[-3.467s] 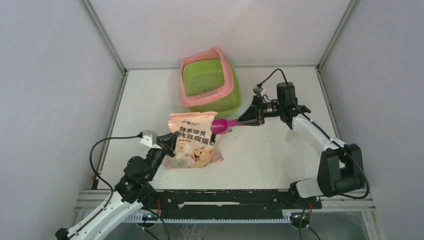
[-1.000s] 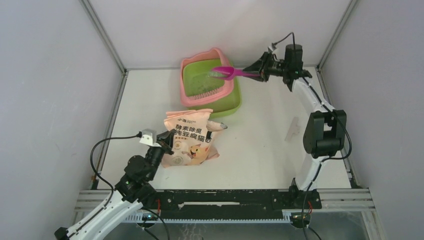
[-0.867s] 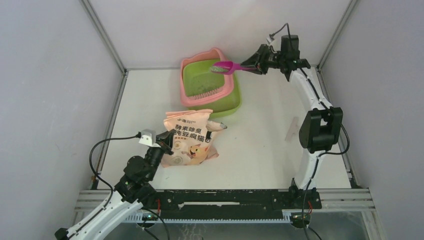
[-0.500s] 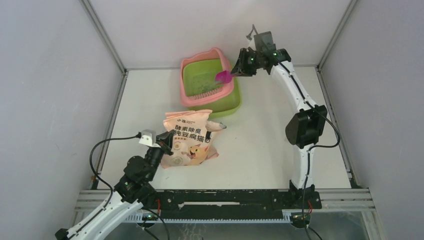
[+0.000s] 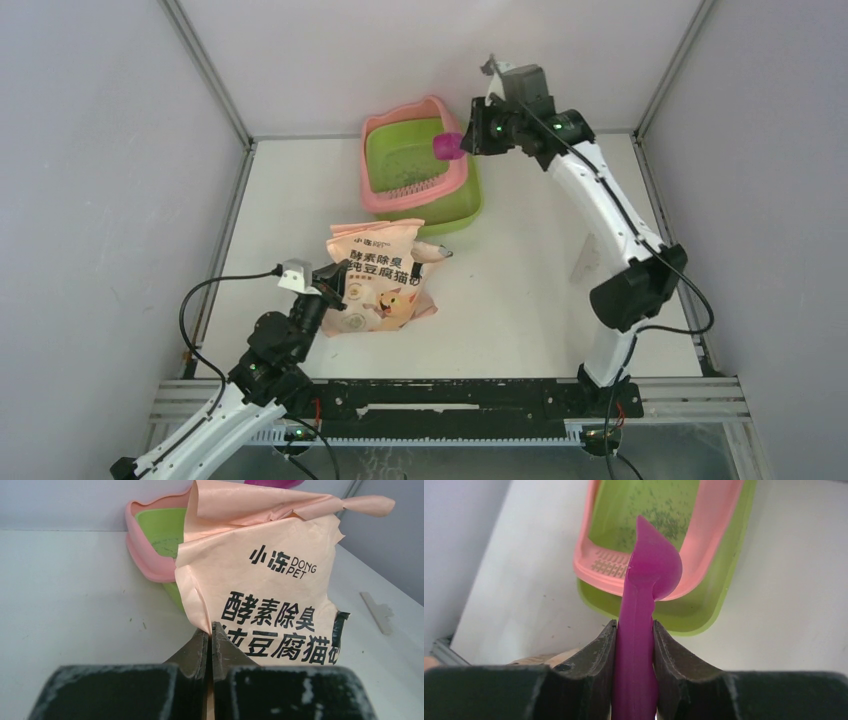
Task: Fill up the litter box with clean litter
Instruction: 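Pour the cat litter into the litter box, then scoop the cat litter from the cat litter bag.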
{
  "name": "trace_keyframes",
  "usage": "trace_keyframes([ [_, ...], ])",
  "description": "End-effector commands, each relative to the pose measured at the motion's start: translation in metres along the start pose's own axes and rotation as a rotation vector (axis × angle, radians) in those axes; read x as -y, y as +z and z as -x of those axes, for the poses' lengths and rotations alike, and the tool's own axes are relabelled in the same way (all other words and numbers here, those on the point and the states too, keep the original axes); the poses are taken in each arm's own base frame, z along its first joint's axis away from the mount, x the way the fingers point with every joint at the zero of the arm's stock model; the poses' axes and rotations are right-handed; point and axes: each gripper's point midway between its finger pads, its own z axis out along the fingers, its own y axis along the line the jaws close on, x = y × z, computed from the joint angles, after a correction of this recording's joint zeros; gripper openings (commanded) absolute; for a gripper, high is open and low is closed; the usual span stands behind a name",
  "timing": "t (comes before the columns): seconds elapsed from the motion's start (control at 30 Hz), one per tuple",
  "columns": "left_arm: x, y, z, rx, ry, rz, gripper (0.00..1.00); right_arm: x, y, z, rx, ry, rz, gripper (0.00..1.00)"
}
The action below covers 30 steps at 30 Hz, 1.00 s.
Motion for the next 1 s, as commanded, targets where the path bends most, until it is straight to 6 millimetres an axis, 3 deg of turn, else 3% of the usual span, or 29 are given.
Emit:
trace_keyframes([
  [0.0,0.013,-0.003,0.083,0.215,-0.083,-0.046,0.00,-0.014,-0.057,0.039,0.147,0.018,0.091,0.00],
  [0.1,0.015,-0.002,0.083,0.214,-0.084,-0.052,0.00,-0.015,-0.071,0.015,0.058,0.078,0.148,0.00],
  [0.2,0.016,-0.001,0.084,0.214,-0.080,-0.057,0.00,-0.024,-0.093,-0.024,-0.006,0.127,0.229,0.00],
  [0.3,0.019,0.000,0.083,0.210,-0.070,-0.072,0.00,-0.030,-0.111,-0.076,-0.117,0.194,0.344,0.00],
  [0.4,0.025,0.003,0.082,0.198,-0.066,-0.099,0.00,-0.030,-0.130,-0.102,-0.149,0.198,0.373,0.00],
  [0.53,0.032,0.007,0.080,0.188,-0.069,-0.125,0.00,-0.034,-0.143,-0.115,-0.178,0.196,0.417,0.00],
  [0.97,0.041,0.011,0.087,0.186,-0.073,-0.158,0.00,-0.055,-0.145,-0.140,-0.256,0.179,0.486,0.00],
])
